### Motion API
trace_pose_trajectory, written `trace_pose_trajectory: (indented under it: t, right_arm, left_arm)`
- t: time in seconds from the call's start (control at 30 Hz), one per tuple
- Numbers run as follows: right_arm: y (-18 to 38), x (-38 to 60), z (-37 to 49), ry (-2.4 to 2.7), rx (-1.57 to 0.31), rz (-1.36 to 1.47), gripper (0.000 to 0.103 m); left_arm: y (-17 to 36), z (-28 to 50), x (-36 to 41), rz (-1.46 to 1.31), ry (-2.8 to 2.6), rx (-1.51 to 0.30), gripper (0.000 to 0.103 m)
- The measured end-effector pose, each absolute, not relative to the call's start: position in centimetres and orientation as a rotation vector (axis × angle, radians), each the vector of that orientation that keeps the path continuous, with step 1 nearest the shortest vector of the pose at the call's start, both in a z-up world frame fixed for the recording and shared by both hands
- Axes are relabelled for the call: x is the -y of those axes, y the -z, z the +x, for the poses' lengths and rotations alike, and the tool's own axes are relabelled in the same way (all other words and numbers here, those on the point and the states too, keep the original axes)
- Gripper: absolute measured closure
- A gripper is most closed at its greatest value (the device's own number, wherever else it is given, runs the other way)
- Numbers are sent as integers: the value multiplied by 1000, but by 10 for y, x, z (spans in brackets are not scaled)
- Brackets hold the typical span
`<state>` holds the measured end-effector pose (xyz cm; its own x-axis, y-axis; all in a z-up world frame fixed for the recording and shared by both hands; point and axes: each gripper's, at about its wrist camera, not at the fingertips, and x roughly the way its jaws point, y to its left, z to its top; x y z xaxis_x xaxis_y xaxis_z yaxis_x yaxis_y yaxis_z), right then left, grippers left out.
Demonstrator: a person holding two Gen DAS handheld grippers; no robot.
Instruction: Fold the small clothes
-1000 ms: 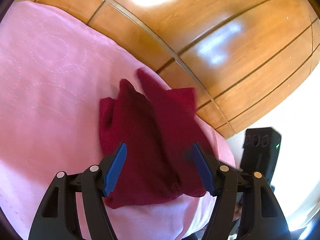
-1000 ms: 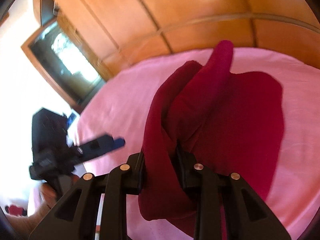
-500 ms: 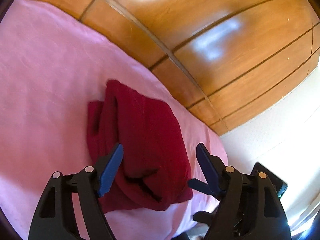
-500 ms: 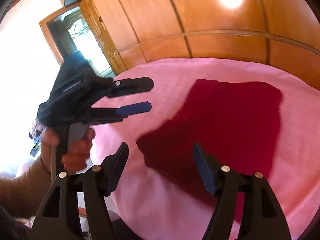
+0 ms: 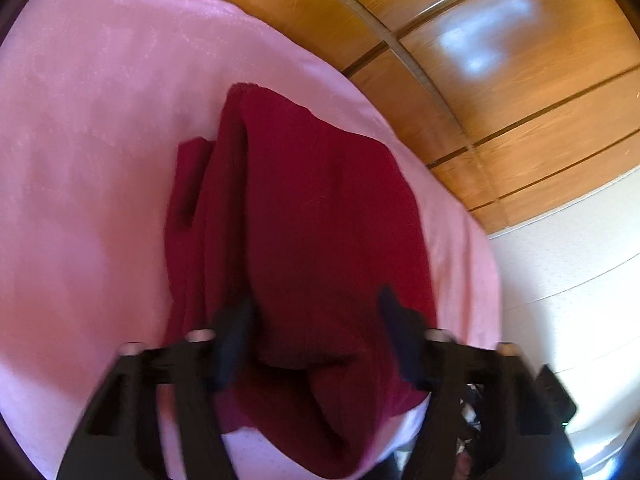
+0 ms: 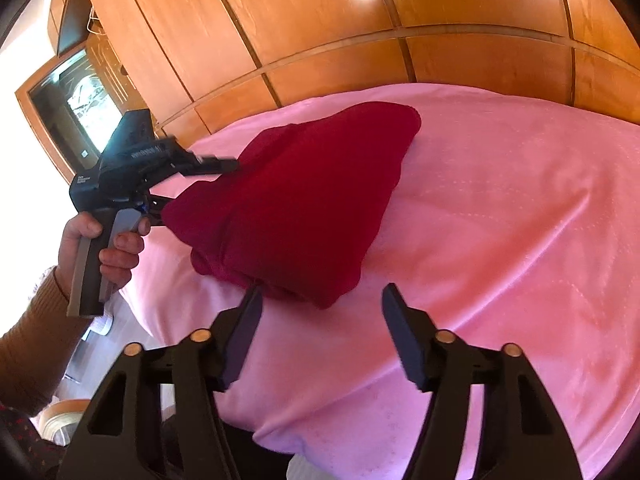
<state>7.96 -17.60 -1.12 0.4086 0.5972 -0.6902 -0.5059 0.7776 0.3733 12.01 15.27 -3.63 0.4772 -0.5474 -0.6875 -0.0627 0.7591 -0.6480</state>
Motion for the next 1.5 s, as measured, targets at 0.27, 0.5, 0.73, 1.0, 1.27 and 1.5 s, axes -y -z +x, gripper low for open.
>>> trace_pose_trajectory:
  t: [0.27,0.5,0.73,1.0,1.27,1.5]
  right_arm:
    - [6,137,76,-784,-872,21,57]
    - [54,101,76,-773,-970,-75,56]
    - [42,104,77,-789,-971,-104,49]
    - [-3,128,119,-736,-902,30,46]
    - [-5,101,195,-616,-891,76,44]
    - [45,62,238,-525,-968,-83,38]
  left_arm:
    - [-1,91,-164,-499,307,-883,84]
    - [54,90,-167,-422,159,-992,80]
    - [26,89,-156,-343,111,-921,59]
    - [9,96,-157,-304,71,-837,48]
    - [28,113,-148,-257,29,-875,48]
    - [52,116,-149,-263,27,-909,48]
